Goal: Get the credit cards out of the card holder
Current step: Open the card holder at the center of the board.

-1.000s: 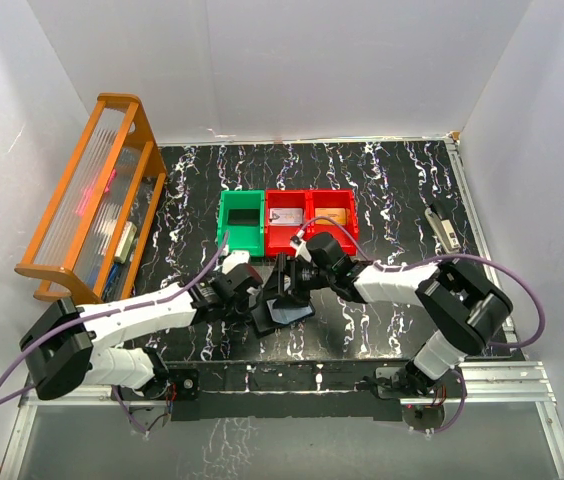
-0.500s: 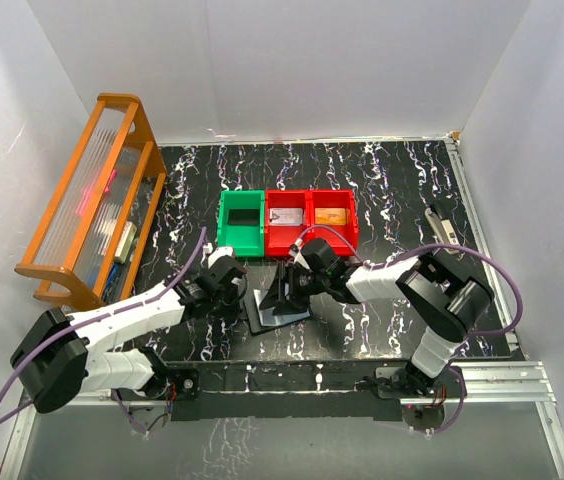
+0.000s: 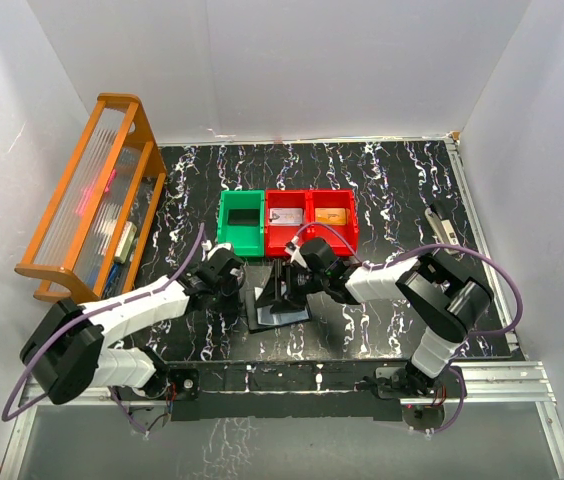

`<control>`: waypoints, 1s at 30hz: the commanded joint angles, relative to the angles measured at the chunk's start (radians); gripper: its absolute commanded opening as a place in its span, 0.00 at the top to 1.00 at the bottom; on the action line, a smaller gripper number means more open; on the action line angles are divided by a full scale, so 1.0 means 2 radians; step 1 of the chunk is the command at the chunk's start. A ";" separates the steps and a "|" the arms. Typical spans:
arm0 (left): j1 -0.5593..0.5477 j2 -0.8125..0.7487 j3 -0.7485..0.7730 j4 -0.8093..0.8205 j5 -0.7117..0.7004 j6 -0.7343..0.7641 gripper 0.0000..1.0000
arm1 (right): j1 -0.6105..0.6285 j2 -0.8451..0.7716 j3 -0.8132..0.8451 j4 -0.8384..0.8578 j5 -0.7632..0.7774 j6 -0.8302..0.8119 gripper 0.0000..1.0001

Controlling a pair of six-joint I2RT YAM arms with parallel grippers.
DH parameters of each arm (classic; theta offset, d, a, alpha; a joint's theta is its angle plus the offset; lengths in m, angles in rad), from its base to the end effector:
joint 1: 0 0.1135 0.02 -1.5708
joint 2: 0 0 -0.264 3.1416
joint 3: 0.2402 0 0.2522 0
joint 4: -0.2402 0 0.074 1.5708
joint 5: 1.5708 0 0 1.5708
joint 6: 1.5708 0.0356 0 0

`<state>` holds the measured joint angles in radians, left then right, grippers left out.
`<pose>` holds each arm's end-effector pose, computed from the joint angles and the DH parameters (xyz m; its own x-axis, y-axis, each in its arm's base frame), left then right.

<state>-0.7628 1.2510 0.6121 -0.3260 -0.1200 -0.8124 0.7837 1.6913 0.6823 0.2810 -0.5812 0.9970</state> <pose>0.1704 -0.1570 0.1763 -0.8709 -0.1646 -0.4631 0.0065 0.9383 -0.3457 0.2061 0.2330 0.1312 -0.9951 -0.0007 -0.0984 -0.0820 0.5588 0.8253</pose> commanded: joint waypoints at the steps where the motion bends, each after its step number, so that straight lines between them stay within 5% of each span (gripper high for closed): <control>1: 0.011 0.015 0.010 0.013 0.018 0.011 1.00 | 0.002 0.000 -0.003 0.075 -0.007 0.019 0.40; 7: 0.030 0.023 0.012 0.006 0.014 0.016 1.00 | 0.002 0.006 -0.043 0.161 0.014 0.077 0.48; 14: 0.040 0.023 0.016 -0.010 0.002 0.026 1.00 | 0.002 0.016 -0.039 0.159 0.023 0.079 0.82; 24: 0.041 0.008 0.022 -0.024 0.006 0.030 1.00 | 0.003 0.040 -0.019 0.091 0.030 0.033 0.79; 30: 0.041 -0.031 0.047 -0.031 0.031 0.045 0.63 | 0.008 0.063 0.019 0.007 0.043 -0.006 0.71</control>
<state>-0.6880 1.2636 0.6388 -0.3561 -0.0963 -0.7441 0.7864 1.7855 0.6594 0.4152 -0.5480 1.0718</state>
